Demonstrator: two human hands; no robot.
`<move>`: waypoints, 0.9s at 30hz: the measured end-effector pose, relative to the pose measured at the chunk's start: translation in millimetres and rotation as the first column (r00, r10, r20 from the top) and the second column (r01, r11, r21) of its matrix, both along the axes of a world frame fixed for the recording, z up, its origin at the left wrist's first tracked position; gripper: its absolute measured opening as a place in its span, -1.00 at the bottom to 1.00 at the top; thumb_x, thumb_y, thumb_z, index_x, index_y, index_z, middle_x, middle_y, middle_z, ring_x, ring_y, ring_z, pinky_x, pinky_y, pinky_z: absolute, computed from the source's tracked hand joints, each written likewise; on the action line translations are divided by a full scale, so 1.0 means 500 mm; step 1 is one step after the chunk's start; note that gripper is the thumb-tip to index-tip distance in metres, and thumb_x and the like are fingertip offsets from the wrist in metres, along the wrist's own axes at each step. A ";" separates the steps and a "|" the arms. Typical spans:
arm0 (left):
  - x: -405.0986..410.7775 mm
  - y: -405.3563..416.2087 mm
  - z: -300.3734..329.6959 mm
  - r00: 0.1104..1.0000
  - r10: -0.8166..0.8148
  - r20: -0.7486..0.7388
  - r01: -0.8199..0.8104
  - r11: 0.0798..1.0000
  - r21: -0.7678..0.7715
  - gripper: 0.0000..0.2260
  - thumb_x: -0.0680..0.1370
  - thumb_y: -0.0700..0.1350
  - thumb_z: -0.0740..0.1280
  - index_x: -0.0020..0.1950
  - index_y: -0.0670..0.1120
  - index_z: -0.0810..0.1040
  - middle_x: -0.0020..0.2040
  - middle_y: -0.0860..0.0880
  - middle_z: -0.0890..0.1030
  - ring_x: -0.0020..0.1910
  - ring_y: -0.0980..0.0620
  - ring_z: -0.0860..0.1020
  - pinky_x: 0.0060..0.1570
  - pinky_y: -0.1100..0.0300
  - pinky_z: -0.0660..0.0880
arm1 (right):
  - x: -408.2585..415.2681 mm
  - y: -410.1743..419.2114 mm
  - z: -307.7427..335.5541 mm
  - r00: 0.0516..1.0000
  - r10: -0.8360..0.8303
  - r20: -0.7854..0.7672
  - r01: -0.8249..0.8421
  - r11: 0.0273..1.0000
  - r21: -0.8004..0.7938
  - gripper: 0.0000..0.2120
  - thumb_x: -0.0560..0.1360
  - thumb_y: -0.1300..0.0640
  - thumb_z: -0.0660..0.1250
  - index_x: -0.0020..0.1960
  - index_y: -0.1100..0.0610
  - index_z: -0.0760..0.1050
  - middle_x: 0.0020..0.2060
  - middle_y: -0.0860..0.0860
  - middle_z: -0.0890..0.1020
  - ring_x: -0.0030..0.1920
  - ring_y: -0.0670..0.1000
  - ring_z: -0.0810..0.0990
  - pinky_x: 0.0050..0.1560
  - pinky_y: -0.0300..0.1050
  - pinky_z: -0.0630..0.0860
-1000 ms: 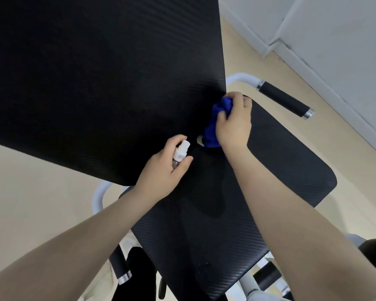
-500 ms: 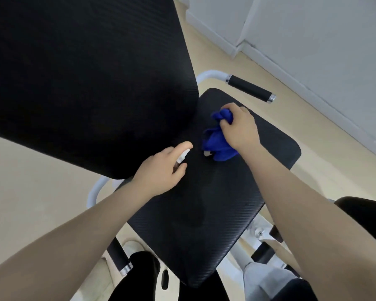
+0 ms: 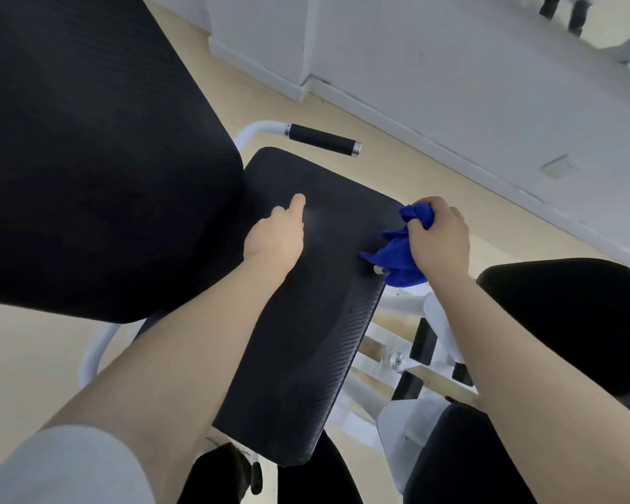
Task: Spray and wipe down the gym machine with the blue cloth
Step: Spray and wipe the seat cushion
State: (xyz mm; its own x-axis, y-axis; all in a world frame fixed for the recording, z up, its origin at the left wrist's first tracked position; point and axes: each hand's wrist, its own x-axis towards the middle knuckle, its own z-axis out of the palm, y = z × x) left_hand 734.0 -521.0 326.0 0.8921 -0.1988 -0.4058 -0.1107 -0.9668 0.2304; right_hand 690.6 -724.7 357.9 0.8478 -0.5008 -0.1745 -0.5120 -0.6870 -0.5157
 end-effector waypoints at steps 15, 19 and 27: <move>-0.169 0.226 -0.068 0.991 0.093 -0.101 -0.104 0.988 -0.117 -0.52 0.61 -0.04 0.17 0.50 0.09 0.09 0.23 -0.06 0.40 -0.25 -0.13 0.53 -0.30 0.02 0.49 | -0.044 0.156 -0.118 0.894 0.444 -0.063 -0.447 0.874 -0.192 -0.69 0.55 0.03 0.19 0.22 0.14 0.45 0.15 0.16 0.48 0.02 0.27 0.49 0.02 0.05 0.44; -0.126 0.247 -0.093 0.984 0.157 -0.083 -0.169 0.972 -0.163 -0.30 0.55 -0.02 0.30 0.55 -0.02 -0.06 0.53 0.00 0.09 -0.02 -0.13 0.59 -0.18 0.01 0.54 | -0.077 0.256 -0.184 0.671 0.730 -0.130 -0.737 0.637 -0.226 -0.70 0.38 0.01 0.42 0.10 0.02 0.58 0.00 0.08 0.61 -0.10 0.23 0.57 -0.18 0.05 0.55; -0.037 0.213 -0.109 0.992 0.069 -0.106 -0.084 0.987 -0.139 -0.31 0.51 0.03 0.35 0.53 -0.06 0.08 0.55 0.17 -0.10 0.01 -0.04 0.57 -0.12 0.10 0.53 | 0.118 0.161 -0.190 0.735 0.605 -0.305 -0.671 0.587 -0.453 -0.56 0.51 0.17 0.23 0.37 -0.10 0.37 0.32 0.11 0.36 0.17 0.24 0.37 0.06 0.08 0.37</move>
State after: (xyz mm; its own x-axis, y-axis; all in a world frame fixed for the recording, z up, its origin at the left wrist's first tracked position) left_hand 715.6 -414.7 271.7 0.8629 -0.1937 -0.4668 -0.0067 -0.9279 0.3727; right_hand 749.5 -644.0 262.7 0.9760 0.1252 -0.1784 0.1335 -0.9904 0.0355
